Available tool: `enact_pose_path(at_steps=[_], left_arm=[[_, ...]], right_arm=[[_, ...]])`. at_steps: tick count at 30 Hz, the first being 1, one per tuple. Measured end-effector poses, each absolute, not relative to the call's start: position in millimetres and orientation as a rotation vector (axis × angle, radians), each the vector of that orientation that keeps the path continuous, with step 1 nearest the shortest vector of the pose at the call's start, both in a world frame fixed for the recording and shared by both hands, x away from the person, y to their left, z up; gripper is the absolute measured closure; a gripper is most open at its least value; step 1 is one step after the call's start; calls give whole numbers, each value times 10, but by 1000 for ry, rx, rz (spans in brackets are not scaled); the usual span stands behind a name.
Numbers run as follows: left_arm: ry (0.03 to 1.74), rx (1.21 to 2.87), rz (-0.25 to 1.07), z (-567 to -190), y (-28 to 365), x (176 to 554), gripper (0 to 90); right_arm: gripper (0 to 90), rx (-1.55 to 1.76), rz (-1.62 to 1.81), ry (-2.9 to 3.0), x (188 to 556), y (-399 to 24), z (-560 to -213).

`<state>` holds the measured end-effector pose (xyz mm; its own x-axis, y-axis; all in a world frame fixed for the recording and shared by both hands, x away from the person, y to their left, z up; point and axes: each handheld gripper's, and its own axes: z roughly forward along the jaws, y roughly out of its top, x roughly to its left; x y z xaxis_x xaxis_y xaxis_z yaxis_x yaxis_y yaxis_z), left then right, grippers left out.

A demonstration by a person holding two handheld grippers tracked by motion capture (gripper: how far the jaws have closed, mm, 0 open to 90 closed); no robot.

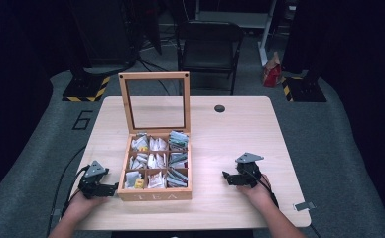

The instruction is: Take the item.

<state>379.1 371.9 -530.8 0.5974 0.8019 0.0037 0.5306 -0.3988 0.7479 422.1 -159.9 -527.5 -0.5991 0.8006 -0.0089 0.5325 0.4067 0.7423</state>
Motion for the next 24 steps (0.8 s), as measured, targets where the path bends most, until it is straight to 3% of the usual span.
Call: enact_pose_path(at_steps=[24], left_arm=[[1049, 2097, 476, -5308, 3720, 3792, 146]], right_arm=[[287, 1123, 1036, 2318, 4212, -1585, -5260]])
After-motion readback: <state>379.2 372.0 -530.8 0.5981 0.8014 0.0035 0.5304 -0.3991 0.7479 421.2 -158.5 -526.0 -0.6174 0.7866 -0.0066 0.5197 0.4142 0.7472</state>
